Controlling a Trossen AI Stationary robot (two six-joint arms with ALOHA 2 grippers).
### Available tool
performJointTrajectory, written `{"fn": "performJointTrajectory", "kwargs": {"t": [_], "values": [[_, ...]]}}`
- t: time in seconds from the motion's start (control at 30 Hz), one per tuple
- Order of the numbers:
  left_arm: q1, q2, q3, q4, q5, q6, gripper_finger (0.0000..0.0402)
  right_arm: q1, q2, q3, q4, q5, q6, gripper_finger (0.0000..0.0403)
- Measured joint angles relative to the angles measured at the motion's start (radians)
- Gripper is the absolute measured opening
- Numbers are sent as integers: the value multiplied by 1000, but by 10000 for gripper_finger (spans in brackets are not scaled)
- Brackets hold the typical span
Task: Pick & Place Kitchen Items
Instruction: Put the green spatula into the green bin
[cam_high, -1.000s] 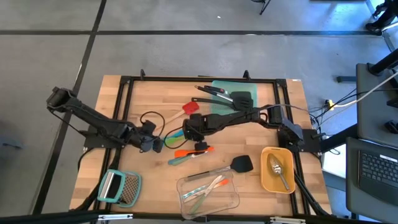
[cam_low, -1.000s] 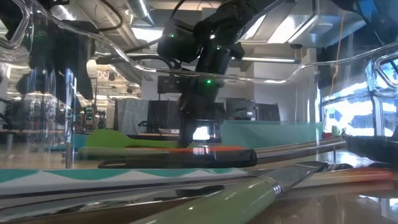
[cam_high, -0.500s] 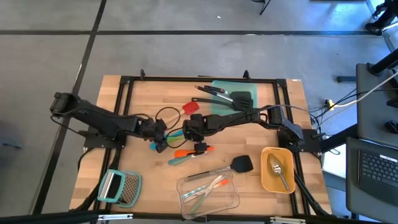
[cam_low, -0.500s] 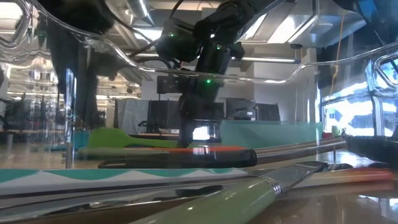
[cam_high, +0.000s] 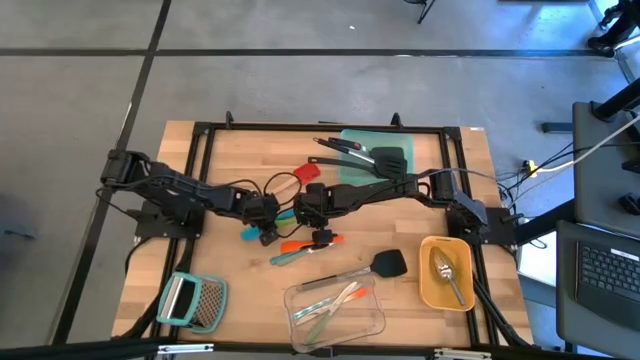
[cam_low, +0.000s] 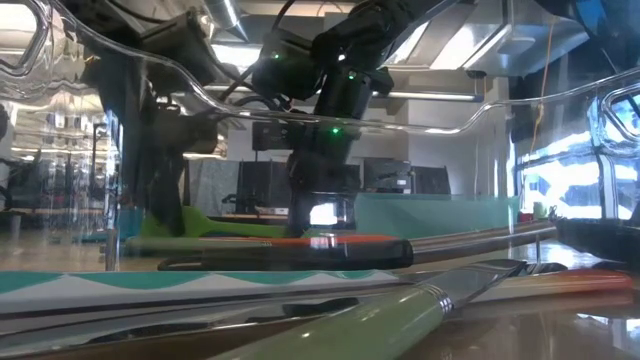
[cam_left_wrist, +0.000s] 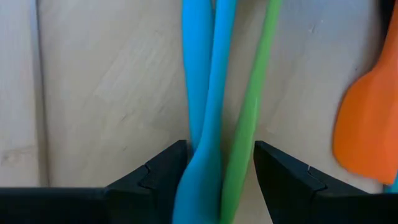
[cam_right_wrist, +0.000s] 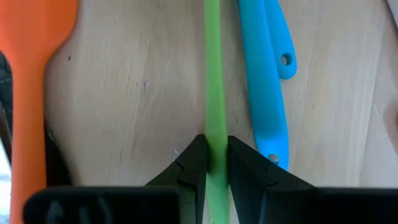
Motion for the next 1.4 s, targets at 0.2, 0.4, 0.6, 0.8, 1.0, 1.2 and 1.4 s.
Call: {"fn": "performJointTrajectory", "kwargs": {"t": [0.2, 0.4, 0.6, 0.8, 1.0, 1.2, 1.4], "values": [[-2, -54, -2, 11, 27, -44, 140, 0, 0, 0, 0, 0, 0, 58], [-1, -71, -3, -5, 67, -22, 61, 0, 0, 0, 0, -1, 0, 59], [-1, -74, -5, -13, 68, -15, 46, -3, 0, 0, 0, -3, 0, 59], [-2, -87, -9, -10, -1, -36, 136, -3, 0, 0, -1, -3, 7, 59], [-5, -89, -6, 0, -6, -38, 254, -4, 0, 0, -1, -3, 7, 59], [-6, -113, 28, -22, -8, -7, 263, -5, 0, 0, -1, -9, 7, 59], [-6, -149, 42, -22, -2, -4, 254, -6, 0, 0, -1, -13, 7, 59]]}}
